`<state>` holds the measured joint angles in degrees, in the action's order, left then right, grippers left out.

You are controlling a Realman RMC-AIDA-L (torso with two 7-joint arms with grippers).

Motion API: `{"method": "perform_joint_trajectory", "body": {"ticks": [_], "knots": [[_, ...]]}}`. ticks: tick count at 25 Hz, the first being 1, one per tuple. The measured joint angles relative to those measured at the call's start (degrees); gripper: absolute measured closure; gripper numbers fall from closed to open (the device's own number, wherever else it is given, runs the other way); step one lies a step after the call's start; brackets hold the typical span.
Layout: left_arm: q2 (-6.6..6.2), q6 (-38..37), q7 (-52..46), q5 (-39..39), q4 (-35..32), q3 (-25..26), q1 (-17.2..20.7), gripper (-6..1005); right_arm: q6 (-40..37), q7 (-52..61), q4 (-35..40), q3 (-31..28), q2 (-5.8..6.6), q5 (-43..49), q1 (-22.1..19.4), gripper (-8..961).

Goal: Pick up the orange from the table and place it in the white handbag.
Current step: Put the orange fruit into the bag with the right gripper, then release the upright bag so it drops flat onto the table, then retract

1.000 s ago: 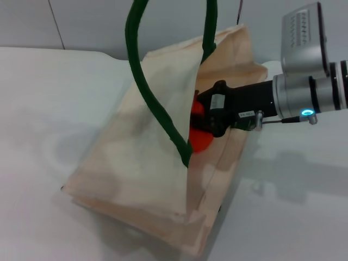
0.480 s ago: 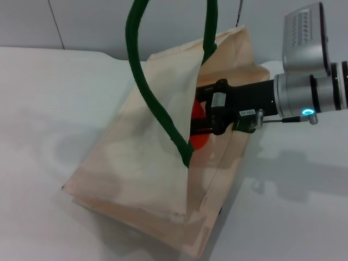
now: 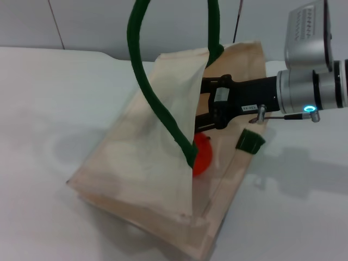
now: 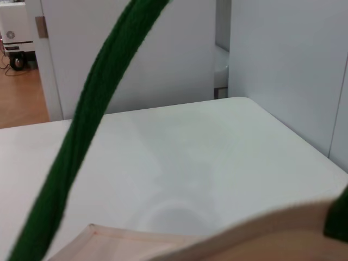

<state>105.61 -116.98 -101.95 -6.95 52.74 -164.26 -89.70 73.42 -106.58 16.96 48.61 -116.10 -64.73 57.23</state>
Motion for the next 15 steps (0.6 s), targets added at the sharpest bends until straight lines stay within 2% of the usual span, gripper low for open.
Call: {"method": "perform_joint_trajectory", "body": {"ticks": [6,12,15], "knots": [[-0.20,0.07,0.00,0.00,-0.01,0.00,0.50,879,-2.08,1.45,1.09,-0.18,0.44,0.35,-1.93,57],[-0.36,0.12,0.01,0.01,-0.01,0.00,1.48,879,-3.16,5.39,11.76,-1.04,0.84,-0.28,-11.14,62],[-0.41,0.19,0.20,0.01,-0.01,0.00,2.09,879,-3.12,6.64,15.14,-3.64,1.50,-0.48,-14.30,62]]}}
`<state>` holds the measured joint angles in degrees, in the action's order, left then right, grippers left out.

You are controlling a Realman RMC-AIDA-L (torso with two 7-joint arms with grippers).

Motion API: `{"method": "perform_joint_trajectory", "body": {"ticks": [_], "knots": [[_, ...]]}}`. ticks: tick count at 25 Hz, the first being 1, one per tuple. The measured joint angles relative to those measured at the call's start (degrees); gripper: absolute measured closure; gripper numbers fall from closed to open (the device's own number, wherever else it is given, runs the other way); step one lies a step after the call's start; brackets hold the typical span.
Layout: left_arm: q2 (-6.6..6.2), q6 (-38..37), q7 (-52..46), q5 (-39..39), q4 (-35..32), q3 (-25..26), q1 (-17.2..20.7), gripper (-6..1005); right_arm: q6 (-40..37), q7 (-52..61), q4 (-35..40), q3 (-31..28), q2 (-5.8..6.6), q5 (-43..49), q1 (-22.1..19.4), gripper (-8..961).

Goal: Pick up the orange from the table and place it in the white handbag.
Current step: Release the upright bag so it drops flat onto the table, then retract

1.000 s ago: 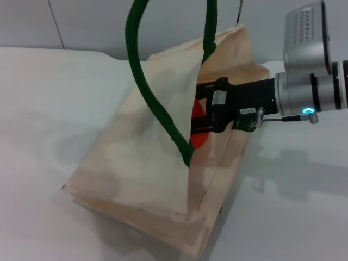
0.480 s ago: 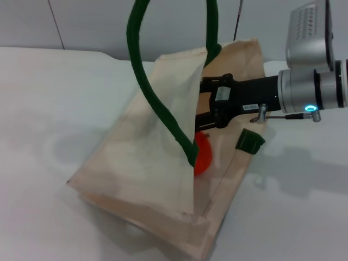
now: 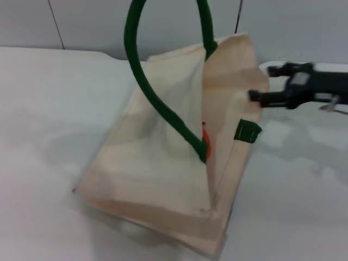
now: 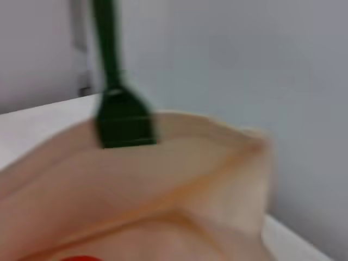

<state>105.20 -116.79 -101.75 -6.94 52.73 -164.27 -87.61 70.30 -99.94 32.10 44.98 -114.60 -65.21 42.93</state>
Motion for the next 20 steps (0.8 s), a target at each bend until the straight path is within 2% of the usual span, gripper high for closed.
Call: {"method": "perform_joint_trajectory", "body": {"ticks": [4,8,12,20], "knots": [[-0.04,0.15,0.19,0.02,0.13,0.00,0.53,879,0.94,0.11,0.30,-4.11,1.50,-0.07,-1.51,62],[0.05,0.67,0.40,1.87,-0.26,-0.01,2.22,879,1.54,-0.23,0.41,-10.33,1.97,-0.10,-2.53,62],[0.36,0.92,0.90,3.97,-0.53,-0.01,3.71,879,0.06,-1.33,0.29,-16.98,1.60,-0.11,-2.65,62],[0.79,3.23,0.80,5.96,-1.01,0.00,4.77,879,-3.69,-3.73,-0.07,-23.54,-0.33,-0.10,-2.69,62]]}}
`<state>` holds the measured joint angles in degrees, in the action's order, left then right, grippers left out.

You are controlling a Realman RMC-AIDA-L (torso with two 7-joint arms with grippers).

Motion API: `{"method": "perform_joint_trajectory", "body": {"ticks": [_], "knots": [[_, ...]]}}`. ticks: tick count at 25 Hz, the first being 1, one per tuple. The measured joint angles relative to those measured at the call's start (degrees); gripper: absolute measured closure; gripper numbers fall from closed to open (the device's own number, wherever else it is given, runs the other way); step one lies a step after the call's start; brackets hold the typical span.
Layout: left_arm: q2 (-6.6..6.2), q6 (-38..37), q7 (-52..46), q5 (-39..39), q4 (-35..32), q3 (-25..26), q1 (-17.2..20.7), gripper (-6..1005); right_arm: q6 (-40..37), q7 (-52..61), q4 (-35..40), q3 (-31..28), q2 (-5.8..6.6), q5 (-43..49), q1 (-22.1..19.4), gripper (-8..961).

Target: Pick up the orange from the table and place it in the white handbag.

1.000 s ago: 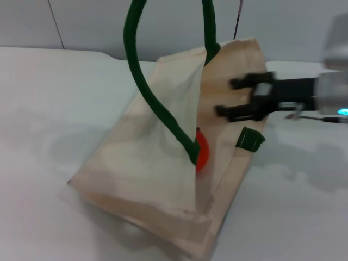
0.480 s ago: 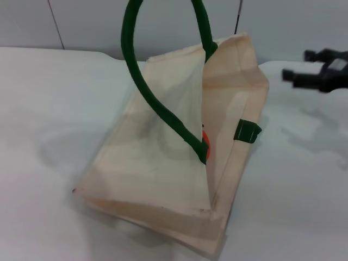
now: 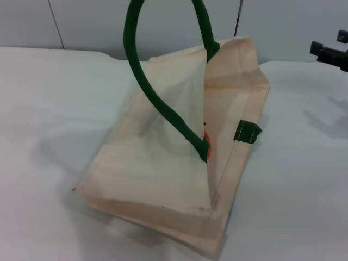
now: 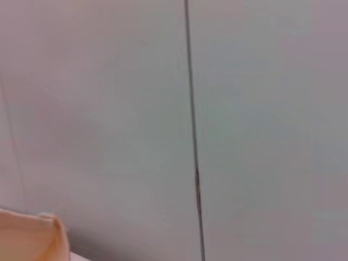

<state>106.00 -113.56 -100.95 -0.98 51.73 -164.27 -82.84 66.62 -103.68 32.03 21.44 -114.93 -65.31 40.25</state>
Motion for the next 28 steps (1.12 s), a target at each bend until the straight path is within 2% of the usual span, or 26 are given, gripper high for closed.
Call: {"method": "perform_joint_trajectory", "body": {"ticks": [6,11,13,14,16,20,22,26,28], "knots": [[0.11,1.39,-0.95,0.73,-0.37,0.00,0.79,879,-0.13,-0.77,-0.01,-2.89,-0.22,-0.01,0.00,62],[0.17,3.89,-3.12,0.07,-0.32,0.00,1.11,751,-0.28,-2.51,-1.22,-6.80,-0.38,-0.04,0.00,62],[0.18,4.20,-3.24,1.24,-0.09,0.03,1.39,593,-0.67,-3.19,-1.78,-7.96,-0.38,-0.06,0.01,62],[0.22,4.29,-3.25,2.39,-0.01,0.05,1.71,514,-0.89,-3.72,-2.18,-8.67,-0.38,-0.07,0.01,62],[0.49,4.29,-3.12,6.29,0.10,0.09,2.86,477,-1.01,-5.17,-3.17,-10.13,-0.38,-0.11,0.09,62],[1.51,5.49,-1.99,16.36,0.07,0.08,7.54,403,-0.87,-10.81,-6.27,-14.06,-0.62,-1.91,0.53,62],[2.62,7.61,0.61,22.52,-0.32,0.11,11.31,366,-0.96,-15.83,-9.33,-14.78,-0.71,-5.90,0.53,62],[6.64,14.21,10.55,38.11,-0.99,0.12,19.24,273,-1.23,-25.90,-14.64,-14.84,-0.78,-15.48,-0.45,62],[8.06,17.66,16.19,44.14,-2.85,0.12,22.42,200,-1.49,-30.02,-16.82,-14.87,-0.81,-18.94,-0.85,62]]}}
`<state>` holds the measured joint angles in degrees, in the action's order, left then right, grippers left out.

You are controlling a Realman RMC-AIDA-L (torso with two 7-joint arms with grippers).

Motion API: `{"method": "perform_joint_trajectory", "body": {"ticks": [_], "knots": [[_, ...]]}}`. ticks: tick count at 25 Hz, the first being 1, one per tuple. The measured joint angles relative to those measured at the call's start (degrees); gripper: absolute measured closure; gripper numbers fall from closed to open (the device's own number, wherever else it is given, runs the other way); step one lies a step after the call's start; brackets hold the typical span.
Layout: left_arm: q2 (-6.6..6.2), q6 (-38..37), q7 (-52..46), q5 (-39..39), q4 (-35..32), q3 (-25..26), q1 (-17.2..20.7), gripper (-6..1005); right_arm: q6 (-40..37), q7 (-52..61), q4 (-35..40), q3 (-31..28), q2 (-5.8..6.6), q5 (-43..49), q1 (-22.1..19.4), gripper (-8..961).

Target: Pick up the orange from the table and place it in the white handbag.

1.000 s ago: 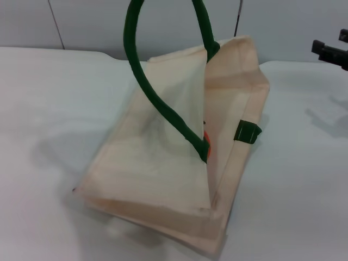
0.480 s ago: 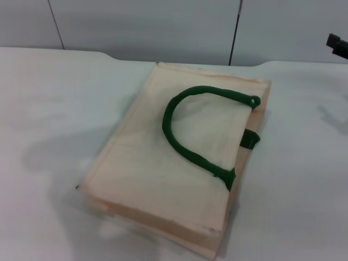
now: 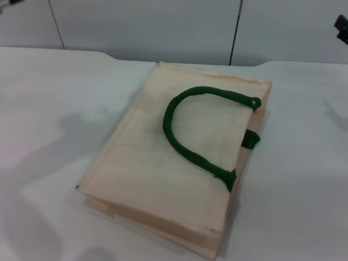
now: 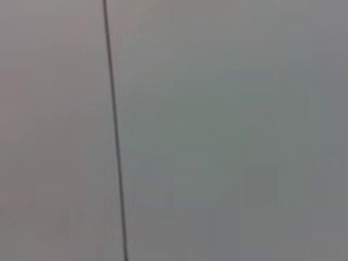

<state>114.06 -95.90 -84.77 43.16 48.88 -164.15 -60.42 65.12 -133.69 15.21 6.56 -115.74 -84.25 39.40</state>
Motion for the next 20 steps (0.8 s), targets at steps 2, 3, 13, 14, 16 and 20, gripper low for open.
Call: {"method": "perform_joint_trajectory", "body": {"ticks": [2,3,13,14,16,20], "knots": [[1.26,3.28,6.55,5.75,-3.16,0.08,3.04,127,-0.40,-2.88,-1.50,-0.05,-0.04,-2.44,-0.28,62],[1.74,4.72,10.64,8.74,-5.33,0.15,4.52,127,-0.68,-4.59,-2.32,-0.07,-0.05,-3.94,-0.43,62],[2.57,16.01,38.41,25.62,-29.22,0.70,13.26,128,-2.86,-19.56,-9.67,-0.13,-0.19,-15.87,-1.22,62],[2.56,16.64,41.32,27.57,-32.12,0.71,13.98,128,-3.30,-19.55,-9.72,-0.15,-0.19,-15.93,-1.23,62],[2.59,17.32,48.22,30.34,-37.89,0.72,15.18,127,-4.13,-19.46,-9.92,-0.15,-0.19,-16.01,-1.29,62],[2.63,18.00,63.88,35.38,-49.22,0.87,17.69,127,-4.79,-19.36,-10.28,-0.15,-0.19,-16.15,-1.45,62]]}}
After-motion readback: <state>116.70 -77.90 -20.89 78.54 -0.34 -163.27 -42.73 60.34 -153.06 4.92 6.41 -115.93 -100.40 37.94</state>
